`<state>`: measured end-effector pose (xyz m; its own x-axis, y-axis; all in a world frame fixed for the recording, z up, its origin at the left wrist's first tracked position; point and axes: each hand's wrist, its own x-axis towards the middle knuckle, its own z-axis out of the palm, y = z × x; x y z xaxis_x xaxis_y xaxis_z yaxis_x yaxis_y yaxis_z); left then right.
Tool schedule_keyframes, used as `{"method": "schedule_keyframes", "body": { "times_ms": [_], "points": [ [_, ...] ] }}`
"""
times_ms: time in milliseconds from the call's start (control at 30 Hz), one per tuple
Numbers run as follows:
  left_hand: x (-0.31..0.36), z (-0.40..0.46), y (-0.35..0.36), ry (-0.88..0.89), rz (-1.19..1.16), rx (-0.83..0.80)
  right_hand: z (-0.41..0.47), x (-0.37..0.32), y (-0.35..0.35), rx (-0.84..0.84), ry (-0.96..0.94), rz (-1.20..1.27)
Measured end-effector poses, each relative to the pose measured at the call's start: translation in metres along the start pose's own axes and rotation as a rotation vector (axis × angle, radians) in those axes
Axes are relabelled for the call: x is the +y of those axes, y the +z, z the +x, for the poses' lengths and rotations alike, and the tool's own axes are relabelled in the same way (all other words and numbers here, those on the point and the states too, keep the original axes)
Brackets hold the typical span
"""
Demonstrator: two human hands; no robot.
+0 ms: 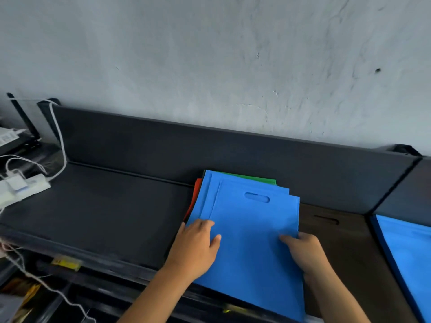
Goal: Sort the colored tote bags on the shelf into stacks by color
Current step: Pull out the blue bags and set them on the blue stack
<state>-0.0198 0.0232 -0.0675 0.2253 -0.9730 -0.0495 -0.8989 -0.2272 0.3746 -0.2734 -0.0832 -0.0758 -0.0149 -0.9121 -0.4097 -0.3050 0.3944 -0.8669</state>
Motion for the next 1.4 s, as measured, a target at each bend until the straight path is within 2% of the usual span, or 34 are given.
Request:
{"method": "schedule_keyframes", "body": {
  "times_ms": [67,200,300,400,500,667,833,1000,1067,1200,1400],
  "points": [
    [-0.006,-0.002,-0.002,0.005,-0.007,0.004,-0.003,-0.002,-0.004,0.039,-0.021,-0.032],
    [-0.013,-0.005,-0.001,0.077,0.001,-0.016,-0.01,-0.006,-0.009,0.084,0.007,0.07],
    [-0.009,-0.009,0.0,0.134,-0.058,-0.03,-0.013,-0.002,-0.003,0.022,0.043,0.132],
    [-0.013,-0.005,0.0,0.107,-0.156,-0.011,-0.011,0.004,0.003,-0.023,0.048,0.092],
    [-0.019,0.003,0.0,0.062,-0.136,0.033,-0.011,0.005,0.004,0.003,0.004,0.03],
    [-0.014,0.004,0.001,0.073,-0.119,-0.036,-0.019,0.004,-0.001,-0.004,0.029,0.089],
    [-0.015,0.007,-0.008,0.059,-0.194,-0.096,-0.033,-0.003,-0.004,-0.114,0.048,0.145],
    [-0.006,0.008,-0.017,0.05,-0.328,-0.171,-0.033,0.001,-0.003,-0.021,-0.014,0.167],
    [-0.004,0.011,-0.019,0.01,-0.451,-0.199,-0.035,0.003,-0.005,0.008,-0.031,0.171],
    [0.004,0.021,-0.022,-0.141,-0.728,-0.155,-0.042,0.006,-0.013,0.033,-0.056,0.2],
    [0.008,0.035,-0.02,-0.301,-0.879,-0.207,-0.047,0.011,-0.018,0.008,-0.059,0.247]
  ]
}}
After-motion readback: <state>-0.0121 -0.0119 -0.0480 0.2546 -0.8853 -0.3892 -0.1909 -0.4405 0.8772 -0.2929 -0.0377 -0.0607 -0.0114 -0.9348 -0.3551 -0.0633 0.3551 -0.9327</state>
